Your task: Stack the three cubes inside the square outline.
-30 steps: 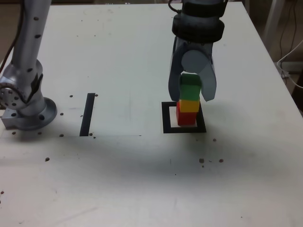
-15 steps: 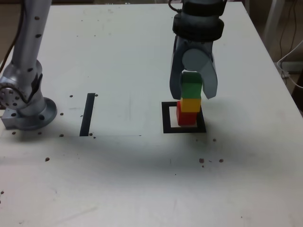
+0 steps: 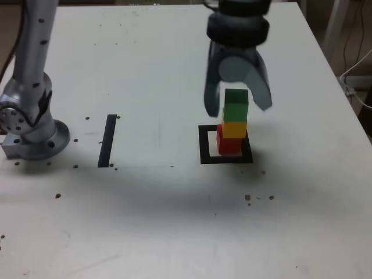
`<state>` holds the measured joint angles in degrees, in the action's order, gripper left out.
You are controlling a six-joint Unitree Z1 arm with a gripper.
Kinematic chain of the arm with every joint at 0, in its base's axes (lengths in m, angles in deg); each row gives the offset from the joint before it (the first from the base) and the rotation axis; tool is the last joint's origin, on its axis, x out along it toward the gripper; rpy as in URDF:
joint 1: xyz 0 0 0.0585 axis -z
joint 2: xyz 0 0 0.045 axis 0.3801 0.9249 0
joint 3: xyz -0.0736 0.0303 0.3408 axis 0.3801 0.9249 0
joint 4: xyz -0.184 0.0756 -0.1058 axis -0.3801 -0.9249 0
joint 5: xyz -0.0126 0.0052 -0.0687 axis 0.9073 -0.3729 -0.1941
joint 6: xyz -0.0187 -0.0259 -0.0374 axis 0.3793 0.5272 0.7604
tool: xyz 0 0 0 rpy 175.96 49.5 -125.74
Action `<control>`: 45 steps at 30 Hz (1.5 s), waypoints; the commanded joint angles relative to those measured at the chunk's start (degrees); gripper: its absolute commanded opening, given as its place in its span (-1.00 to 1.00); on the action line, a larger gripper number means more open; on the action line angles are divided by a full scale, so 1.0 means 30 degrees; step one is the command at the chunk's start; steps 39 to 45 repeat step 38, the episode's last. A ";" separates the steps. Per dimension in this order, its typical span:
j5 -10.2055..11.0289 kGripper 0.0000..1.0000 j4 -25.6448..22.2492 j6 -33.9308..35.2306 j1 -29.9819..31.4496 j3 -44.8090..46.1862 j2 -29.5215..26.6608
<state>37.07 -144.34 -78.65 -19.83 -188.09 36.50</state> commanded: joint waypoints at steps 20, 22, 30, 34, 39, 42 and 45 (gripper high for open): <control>0.2357 0.99 0.2045 -0.0961 -0.3136 1.2226 -0.8292; 0.2462 0.99 0.2523 -0.1151 -0.3153 1.3392 -0.8743; 0.2464 0.99 0.4650 -0.1179 -0.3261 1.7035 -0.9940; 0.2108 0.99 0.5418 -0.1185 -0.3328 1.8070 -1.0120; 0.1755 0.99 0.6513 -0.1184 -0.3328 1.9046 -1.0013; 0.1755 0.99 0.6513 -0.1184 -0.3328 1.9046 -1.0013; 0.1755 0.99 0.6513 -0.1184 -0.3328 1.9046 -1.0013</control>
